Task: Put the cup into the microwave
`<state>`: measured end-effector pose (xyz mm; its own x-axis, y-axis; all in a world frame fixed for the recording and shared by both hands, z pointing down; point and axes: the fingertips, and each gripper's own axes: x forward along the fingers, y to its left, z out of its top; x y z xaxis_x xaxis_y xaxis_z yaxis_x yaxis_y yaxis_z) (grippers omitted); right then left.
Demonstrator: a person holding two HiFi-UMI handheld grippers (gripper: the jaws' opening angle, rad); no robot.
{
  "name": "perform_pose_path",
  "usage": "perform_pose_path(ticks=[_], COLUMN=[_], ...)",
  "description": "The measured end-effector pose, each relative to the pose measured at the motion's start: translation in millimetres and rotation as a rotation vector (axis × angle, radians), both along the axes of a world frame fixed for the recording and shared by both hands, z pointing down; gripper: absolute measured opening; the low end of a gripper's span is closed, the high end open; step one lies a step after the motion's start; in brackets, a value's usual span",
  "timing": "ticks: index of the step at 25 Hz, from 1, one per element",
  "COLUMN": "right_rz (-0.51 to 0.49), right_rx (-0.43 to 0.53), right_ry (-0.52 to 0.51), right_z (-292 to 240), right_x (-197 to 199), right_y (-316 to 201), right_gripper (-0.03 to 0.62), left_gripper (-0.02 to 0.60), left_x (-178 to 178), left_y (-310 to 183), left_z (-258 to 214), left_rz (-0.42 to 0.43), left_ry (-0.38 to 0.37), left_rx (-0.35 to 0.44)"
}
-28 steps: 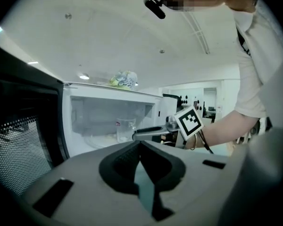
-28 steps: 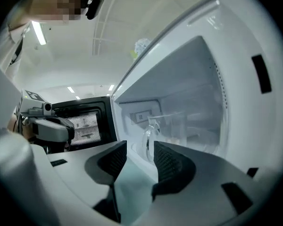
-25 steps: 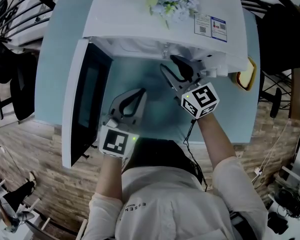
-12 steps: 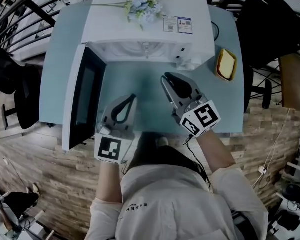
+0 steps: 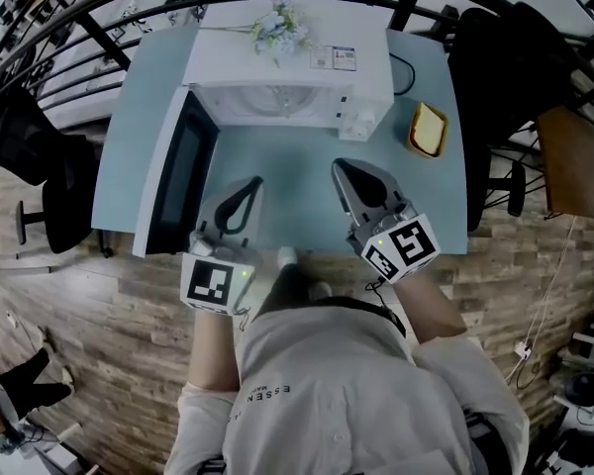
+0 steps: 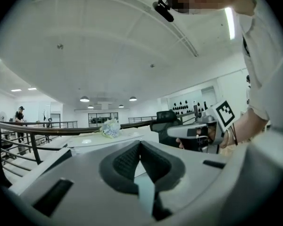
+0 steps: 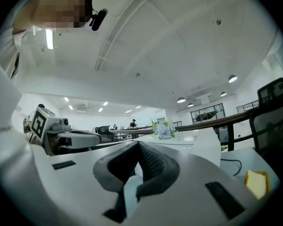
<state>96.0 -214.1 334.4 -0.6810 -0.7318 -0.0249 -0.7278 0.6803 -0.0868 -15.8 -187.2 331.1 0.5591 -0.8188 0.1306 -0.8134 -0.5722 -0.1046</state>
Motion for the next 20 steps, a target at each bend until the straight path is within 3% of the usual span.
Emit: perform_pose_path(ticks=[9, 20], right_rz=[0.050, 0.019], right_rx=[0.056, 0.075], right_ry=[0.092, 0.087], right_z=[-14, -17], right_x=[16, 11], right_y=[28, 31], right_gripper=[0.015, 0.014], left_gripper=[0.002, 0.002], left_x=[-4, -3], left_y=[15, 19], left_z=[-13, -25], left_rz=[-0.029, -0.028], left_ry=[-0.004, -0.020], left_rx=[0.033, 0.061])
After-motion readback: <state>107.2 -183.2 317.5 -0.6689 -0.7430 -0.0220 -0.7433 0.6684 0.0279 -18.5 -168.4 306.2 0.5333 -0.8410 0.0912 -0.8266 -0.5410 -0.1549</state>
